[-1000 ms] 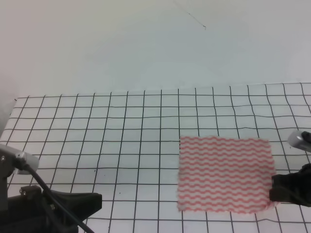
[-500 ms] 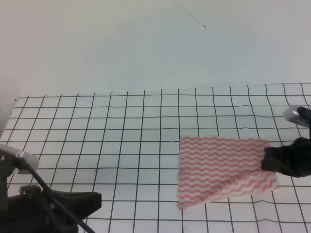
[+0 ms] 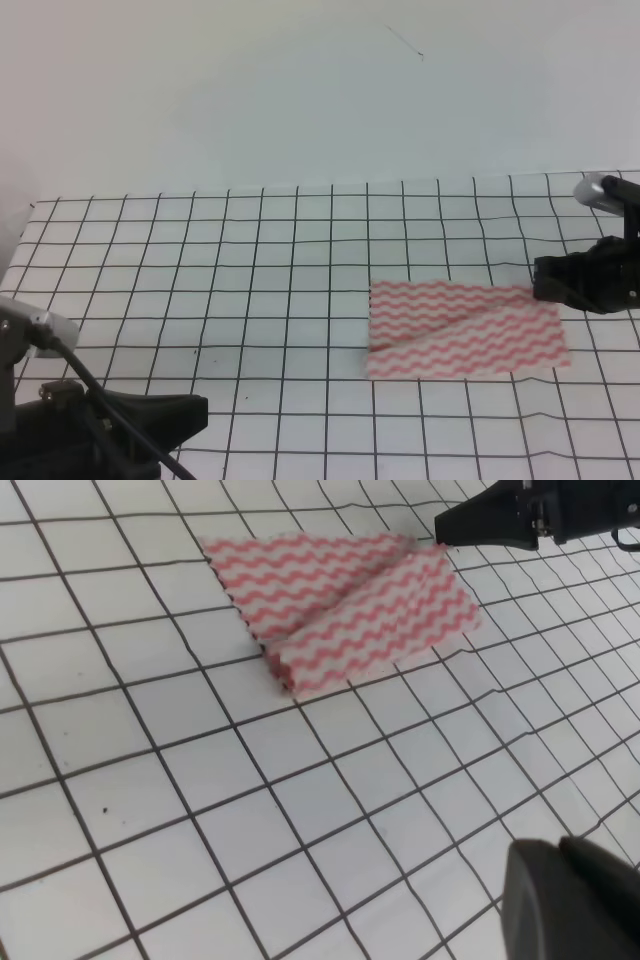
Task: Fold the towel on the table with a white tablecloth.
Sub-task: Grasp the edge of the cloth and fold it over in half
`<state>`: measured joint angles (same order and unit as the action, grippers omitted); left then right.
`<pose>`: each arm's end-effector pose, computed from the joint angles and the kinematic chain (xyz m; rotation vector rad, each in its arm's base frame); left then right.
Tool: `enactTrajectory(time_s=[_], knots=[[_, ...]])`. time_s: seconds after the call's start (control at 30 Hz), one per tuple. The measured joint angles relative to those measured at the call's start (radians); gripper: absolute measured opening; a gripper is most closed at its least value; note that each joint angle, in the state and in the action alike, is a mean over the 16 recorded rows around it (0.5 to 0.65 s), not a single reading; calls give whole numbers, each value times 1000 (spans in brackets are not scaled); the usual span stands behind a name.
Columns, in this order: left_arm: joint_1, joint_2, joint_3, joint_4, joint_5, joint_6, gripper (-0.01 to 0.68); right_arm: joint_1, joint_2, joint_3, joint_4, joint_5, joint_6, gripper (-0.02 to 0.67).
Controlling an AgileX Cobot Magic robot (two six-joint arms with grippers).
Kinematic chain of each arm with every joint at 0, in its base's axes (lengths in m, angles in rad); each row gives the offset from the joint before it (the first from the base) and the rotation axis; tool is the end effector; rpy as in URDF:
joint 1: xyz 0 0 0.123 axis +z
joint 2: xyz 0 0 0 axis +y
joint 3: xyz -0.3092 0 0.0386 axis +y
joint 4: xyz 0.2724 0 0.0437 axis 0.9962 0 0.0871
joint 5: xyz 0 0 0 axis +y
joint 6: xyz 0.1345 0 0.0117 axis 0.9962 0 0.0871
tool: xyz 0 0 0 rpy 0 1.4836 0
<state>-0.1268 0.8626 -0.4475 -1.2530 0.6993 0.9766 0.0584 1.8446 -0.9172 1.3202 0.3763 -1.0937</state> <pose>0.1722 -0.1052 0.2541 0.3221 2.1223 -0.8897 0.3903 0.0710 0.1168 0.0373 2.5097 0.5661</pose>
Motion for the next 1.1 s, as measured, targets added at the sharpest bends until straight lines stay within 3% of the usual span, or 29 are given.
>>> enactTrajectory(time_s=[0.57, 1.1], knots=[[0, 0, 0, 4, 0, -2, 1, -11, 30, -22, -22, -92, -23, 0], [0, 0, 0, 7, 5, -2, 1, -20, 78, -75, -18, -49, -65, 26]])
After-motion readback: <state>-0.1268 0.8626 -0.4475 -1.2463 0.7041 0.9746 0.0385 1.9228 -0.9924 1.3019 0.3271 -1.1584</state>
